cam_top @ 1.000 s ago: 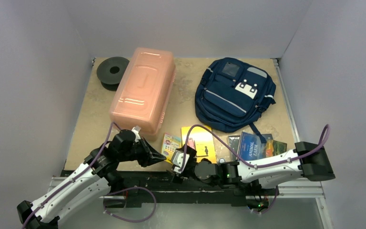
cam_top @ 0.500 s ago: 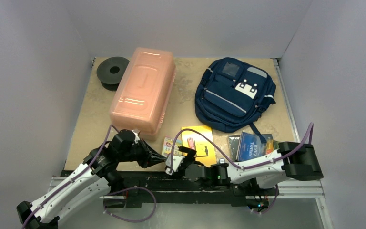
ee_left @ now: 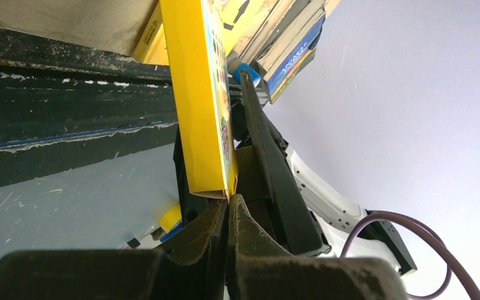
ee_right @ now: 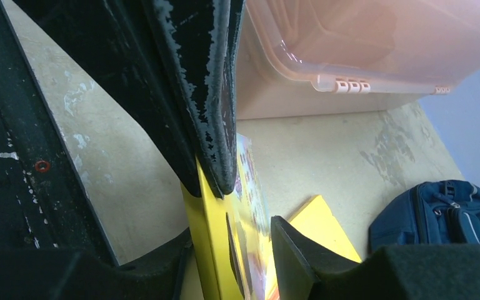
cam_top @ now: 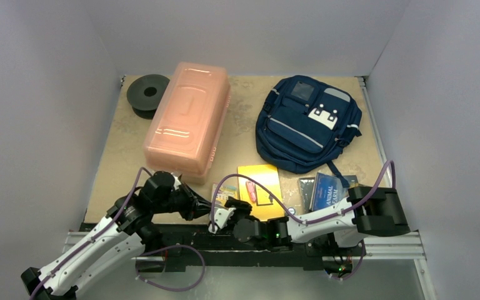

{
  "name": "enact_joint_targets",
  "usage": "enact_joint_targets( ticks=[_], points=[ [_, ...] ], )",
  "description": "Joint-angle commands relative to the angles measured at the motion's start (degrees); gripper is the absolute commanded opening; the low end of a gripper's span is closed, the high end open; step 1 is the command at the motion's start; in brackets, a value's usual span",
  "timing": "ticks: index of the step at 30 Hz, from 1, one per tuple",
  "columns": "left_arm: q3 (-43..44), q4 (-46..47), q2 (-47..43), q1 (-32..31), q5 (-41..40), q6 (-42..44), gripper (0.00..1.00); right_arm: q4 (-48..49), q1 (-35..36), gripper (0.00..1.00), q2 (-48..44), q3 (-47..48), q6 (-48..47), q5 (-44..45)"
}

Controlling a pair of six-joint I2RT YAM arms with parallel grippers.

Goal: Pack the student bag
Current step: Pick up the stationery from the center of the board.

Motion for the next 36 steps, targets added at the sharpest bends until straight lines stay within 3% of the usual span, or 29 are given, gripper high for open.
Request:
enact_joint_targets(
  ticks=[1,7,9,14,17,21,25,31,36],
  points=[
    [-0.7,2.5,-1.2,-0.1,2.9,-1.7,0.07,1.9,0.0,0.41,-1.4,1.6,0.0,1.4],
    [-0.6,6.0,-2.7,-0.1,3.3,-0.6,0.56,1.7,0.0,0.32,-3.8,0.2,1.0,-0.1],
    [-0.3,6.0,-3.2,-0.1,3.6,0.6,0.63,1.1,-0.1,0.26,-4.3,0.3,1.6,-0.7],
    [2.8,6.6,-5.7,0.0,1.9,8.3,0.67,-0.4,-0.2,0.09,-6.9,0.0,3.4,-2.3],
    [11.5,-1.3,-8.2,0.0,-5.7,19.5,0.75,-3.0,-1.2,0.09,-10.2,0.1,5.9,-4.6],
    [24.2,-16.6,-9.7,0.0,-22.3,34.4,0.81,-6.3,-4.2,0.11,-16.2,-0.2,11.0,-10.3],
    [26.7,-18.1,-12.6,0.0,-30.5,45.6,0.86,-10.1,-11.0,0.14,-24.0,-0.3,18.5,-21.7],
    [25.9,-10.8,-9.7,0.0,-23.9,67.5,0.88,-26.2,-19.9,0.16,-27.4,9.0,24.0,-44.1],
    [29.2,-11.6,3.3,0.0,-1.7,79.9,0.87,-35.3,-24.3,0.14,-28.1,14.7,28.1,-62.5]
  ],
)
